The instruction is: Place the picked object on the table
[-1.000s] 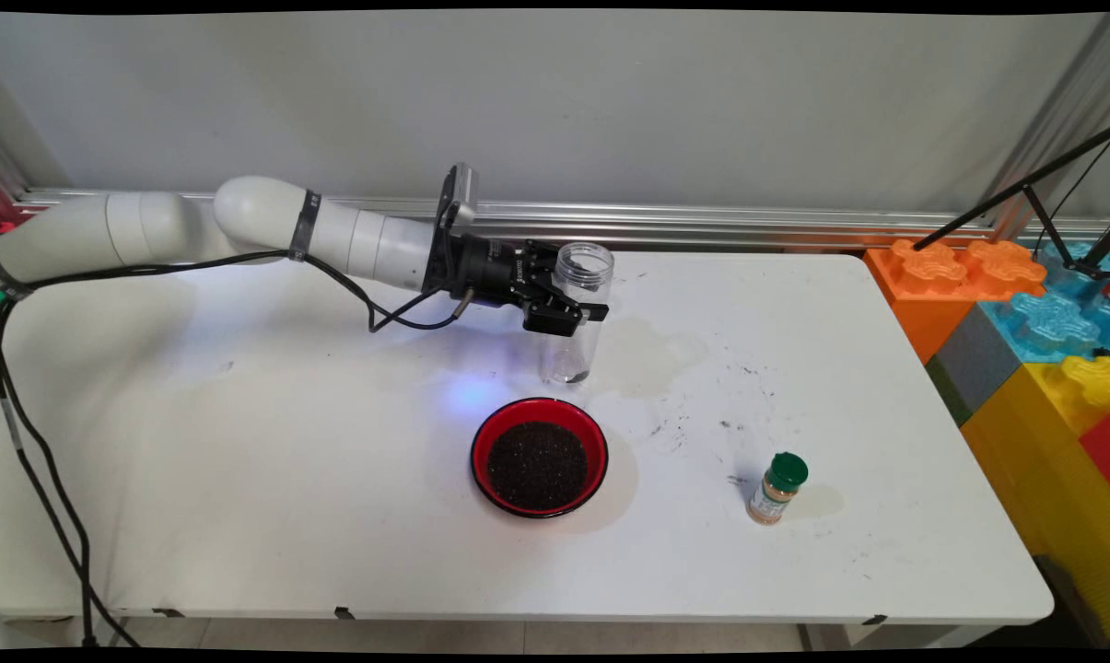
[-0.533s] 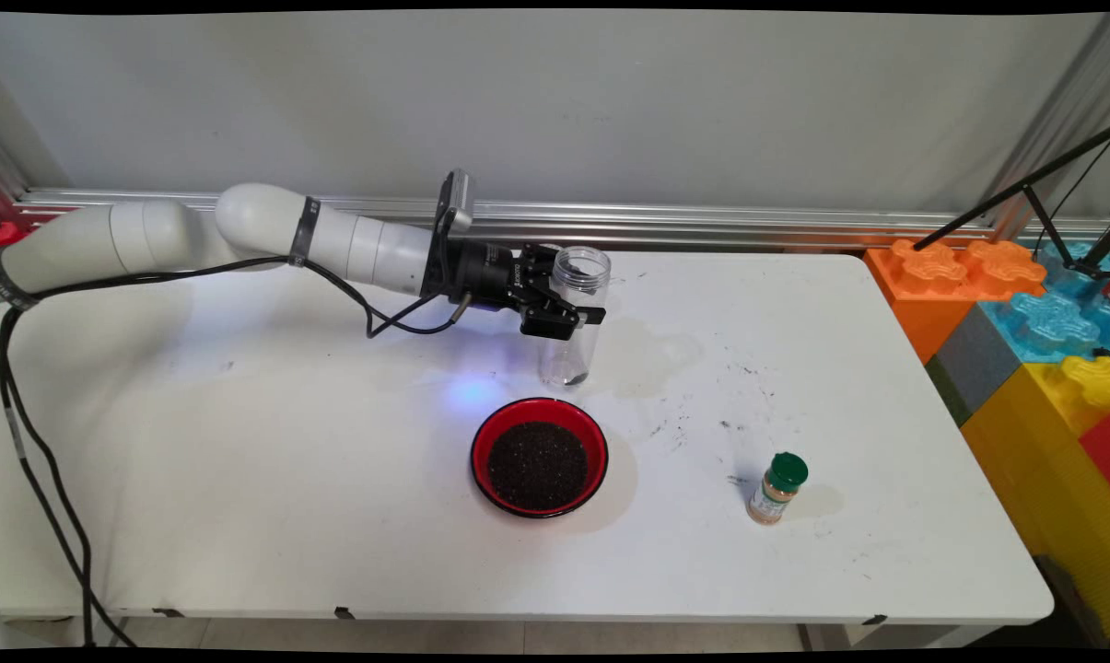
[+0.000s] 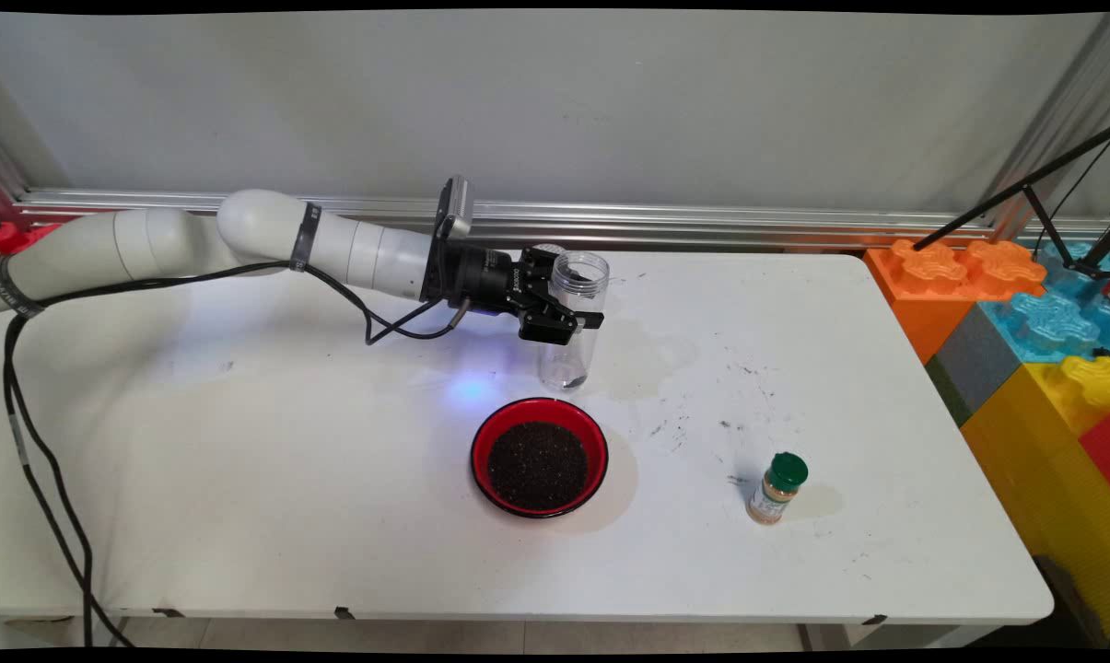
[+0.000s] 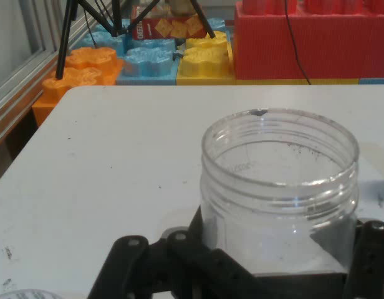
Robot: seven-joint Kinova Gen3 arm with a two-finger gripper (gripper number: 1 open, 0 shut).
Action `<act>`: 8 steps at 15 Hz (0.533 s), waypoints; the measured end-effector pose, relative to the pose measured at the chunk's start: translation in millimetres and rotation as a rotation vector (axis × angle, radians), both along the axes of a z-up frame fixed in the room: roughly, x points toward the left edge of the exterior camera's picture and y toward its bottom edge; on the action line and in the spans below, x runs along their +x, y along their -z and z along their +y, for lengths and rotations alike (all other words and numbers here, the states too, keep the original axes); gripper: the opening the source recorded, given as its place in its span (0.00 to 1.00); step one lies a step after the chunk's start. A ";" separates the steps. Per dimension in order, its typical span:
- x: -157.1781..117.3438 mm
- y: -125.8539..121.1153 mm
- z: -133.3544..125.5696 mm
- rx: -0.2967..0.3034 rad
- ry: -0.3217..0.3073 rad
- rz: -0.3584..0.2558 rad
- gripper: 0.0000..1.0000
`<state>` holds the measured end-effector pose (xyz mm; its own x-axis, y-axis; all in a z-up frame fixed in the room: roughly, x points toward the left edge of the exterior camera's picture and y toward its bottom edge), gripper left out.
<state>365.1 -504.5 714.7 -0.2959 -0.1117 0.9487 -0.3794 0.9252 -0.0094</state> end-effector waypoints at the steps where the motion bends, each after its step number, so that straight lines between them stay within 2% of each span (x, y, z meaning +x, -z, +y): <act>1: 0.2 0.8 -0.1 -0.002 0.001 -0.001 0.00; 8: 0.8 8.8 -2.1 -0.023 0.011 -0.022 0.00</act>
<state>366.0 -506.7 705.9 -0.3176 -0.0869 0.9442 -0.3687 0.9287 -0.0385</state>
